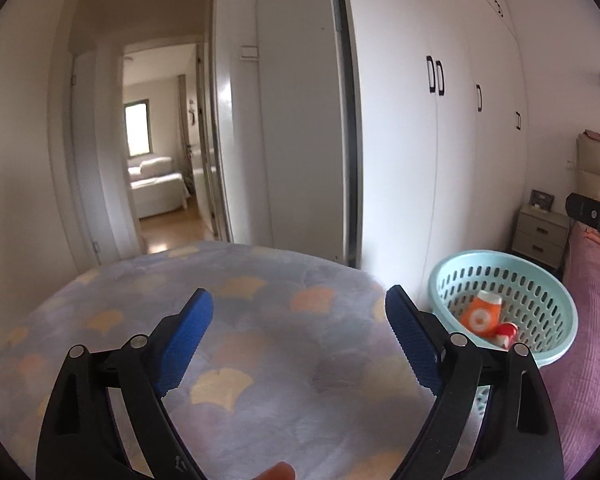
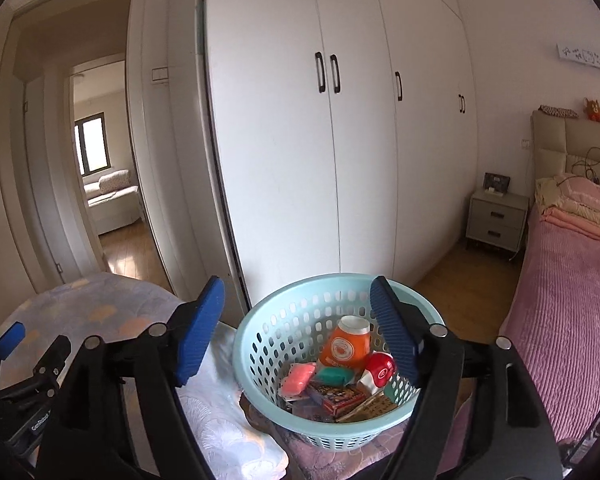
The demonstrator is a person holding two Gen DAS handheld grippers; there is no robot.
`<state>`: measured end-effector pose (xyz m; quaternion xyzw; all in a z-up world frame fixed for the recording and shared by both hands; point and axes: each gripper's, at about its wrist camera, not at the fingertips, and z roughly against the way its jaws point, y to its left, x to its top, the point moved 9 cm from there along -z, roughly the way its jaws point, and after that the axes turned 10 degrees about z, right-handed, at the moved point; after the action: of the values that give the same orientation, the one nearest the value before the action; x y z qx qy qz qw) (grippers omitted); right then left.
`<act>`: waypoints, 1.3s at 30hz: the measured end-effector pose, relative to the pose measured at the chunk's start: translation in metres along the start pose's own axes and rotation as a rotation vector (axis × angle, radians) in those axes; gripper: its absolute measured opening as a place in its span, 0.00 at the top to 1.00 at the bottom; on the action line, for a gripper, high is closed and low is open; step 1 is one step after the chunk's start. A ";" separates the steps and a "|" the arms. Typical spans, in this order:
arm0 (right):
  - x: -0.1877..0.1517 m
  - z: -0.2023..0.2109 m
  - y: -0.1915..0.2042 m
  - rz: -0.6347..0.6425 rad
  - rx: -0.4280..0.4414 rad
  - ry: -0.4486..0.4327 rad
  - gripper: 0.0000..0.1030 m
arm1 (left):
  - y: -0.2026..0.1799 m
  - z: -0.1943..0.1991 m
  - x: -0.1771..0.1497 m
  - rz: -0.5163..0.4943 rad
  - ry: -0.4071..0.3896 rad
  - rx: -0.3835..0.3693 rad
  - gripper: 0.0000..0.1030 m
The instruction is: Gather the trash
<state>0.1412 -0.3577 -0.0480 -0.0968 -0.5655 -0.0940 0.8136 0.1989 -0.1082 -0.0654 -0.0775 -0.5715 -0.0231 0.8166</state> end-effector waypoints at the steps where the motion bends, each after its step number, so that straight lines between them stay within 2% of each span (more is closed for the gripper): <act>1: -0.001 0.002 0.002 0.006 -0.006 -0.002 0.31 | 0.003 0.001 0.000 0.014 -0.016 -0.007 0.17; 4: -0.004 0.004 0.007 0.024 -0.018 -0.004 0.30 | 0.006 0.007 0.006 0.051 -0.051 -0.009 0.12; 6: -0.005 0.006 0.011 0.026 -0.025 -0.005 0.30 | 0.008 0.007 0.007 0.038 -0.071 0.017 0.09; 9: -0.007 0.004 0.012 0.019 -0.017 -0.001 0.30 | 0.006 0.001 -0.001 0.020 -0.027 0.007 0.09; 14: -0.013 0.003 0.016 0.012 -0.006 0.006 0.29 | 0.009 -0.001 -0.007 0.029 -0.002 0.004 0.09; 39: -0.012 0.003 0.025 0.039 0.006 0.011 0.26 | 0.020 -0.013 -0.017 0.094 0.065 0.004 0.08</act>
<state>0.1407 -0.3321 -0.0598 -0.1048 -0.5594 -0.0772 0.8186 0.2077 -0.0912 -0.0881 -0.1019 -0.5406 0.0142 0.8349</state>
